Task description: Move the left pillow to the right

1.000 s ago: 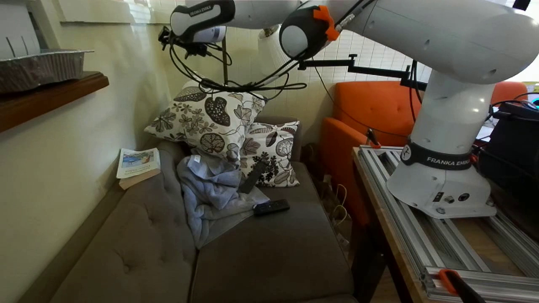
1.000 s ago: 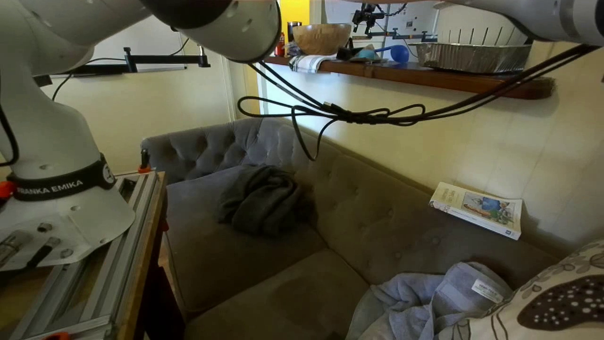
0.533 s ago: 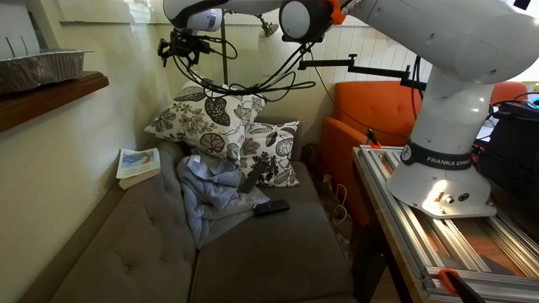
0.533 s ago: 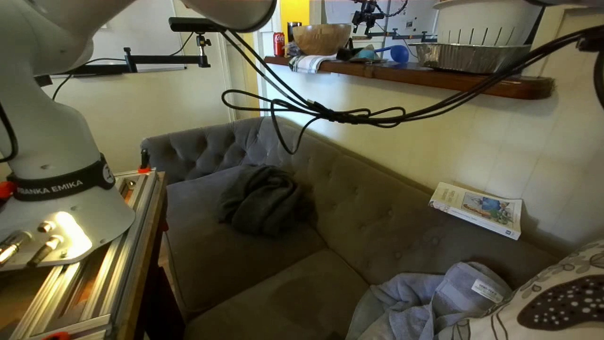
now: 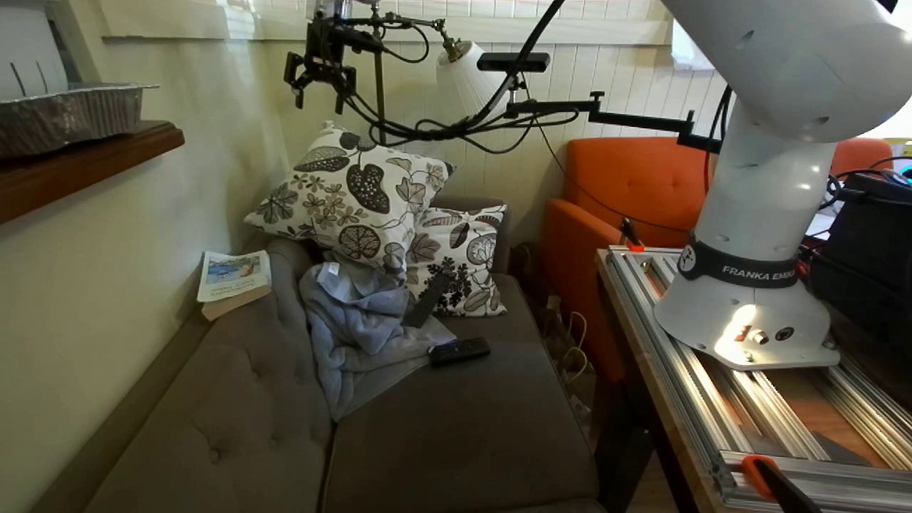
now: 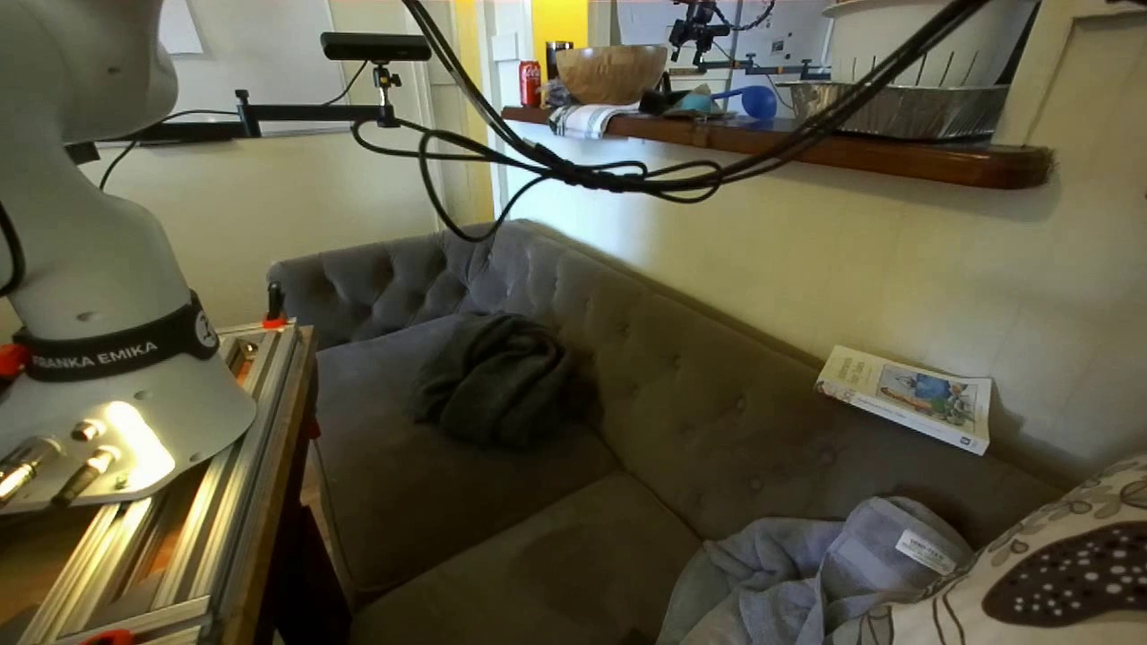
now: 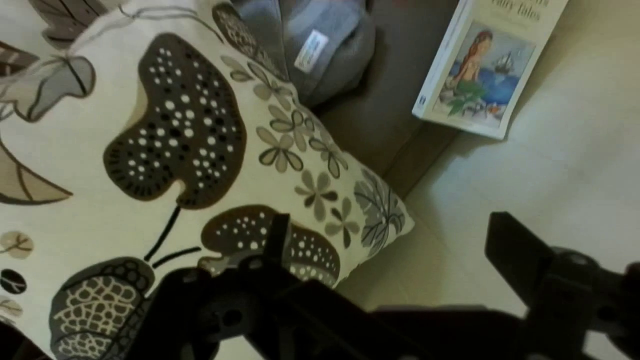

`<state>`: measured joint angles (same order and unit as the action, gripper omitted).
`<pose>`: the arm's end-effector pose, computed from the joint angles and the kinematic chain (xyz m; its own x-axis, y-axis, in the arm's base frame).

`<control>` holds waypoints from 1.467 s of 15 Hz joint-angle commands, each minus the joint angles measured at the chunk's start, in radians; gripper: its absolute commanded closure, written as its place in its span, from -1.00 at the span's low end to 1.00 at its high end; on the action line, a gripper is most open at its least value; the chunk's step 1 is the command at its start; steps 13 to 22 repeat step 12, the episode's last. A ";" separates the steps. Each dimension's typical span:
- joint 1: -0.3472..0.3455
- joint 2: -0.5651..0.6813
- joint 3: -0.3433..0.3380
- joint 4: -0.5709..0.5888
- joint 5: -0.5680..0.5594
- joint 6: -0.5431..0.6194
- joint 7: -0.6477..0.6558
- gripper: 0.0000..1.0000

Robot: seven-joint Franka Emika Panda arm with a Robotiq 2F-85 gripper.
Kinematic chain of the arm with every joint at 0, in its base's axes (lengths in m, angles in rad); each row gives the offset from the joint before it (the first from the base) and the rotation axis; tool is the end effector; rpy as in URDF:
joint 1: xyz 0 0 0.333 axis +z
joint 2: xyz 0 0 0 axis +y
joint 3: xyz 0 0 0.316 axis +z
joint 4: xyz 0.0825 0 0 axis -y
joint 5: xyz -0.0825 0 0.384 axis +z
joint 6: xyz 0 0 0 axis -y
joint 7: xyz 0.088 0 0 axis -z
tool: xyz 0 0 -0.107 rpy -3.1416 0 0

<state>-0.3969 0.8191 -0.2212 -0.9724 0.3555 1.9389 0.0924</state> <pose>0.6860 -0.3787 0.4011 0.7288 -0.6708 0.1375 -0.6430 -0.7395 -0.1994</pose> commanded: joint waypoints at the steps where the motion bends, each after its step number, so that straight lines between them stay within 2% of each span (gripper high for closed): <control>1: 0.000 -0.200 0.014 -0.237 0.001 -0.143 -0.130 -1.00; 7: 0.017 -0.388 0.011 -0.506 -0.021 -0.374 -0.315 -1.00; 8: -0.010 -0.280 0.025 -0.346 -0.015 -0.348 -0.252 -1.00; 12: 0.002 -0.346 0.020 -0.452 -0.011 -0.375 -0.295 -1.00; 22: 0.002 -0.346 0.020 -0.452 -0.011 -0.375 -0.295 -1.00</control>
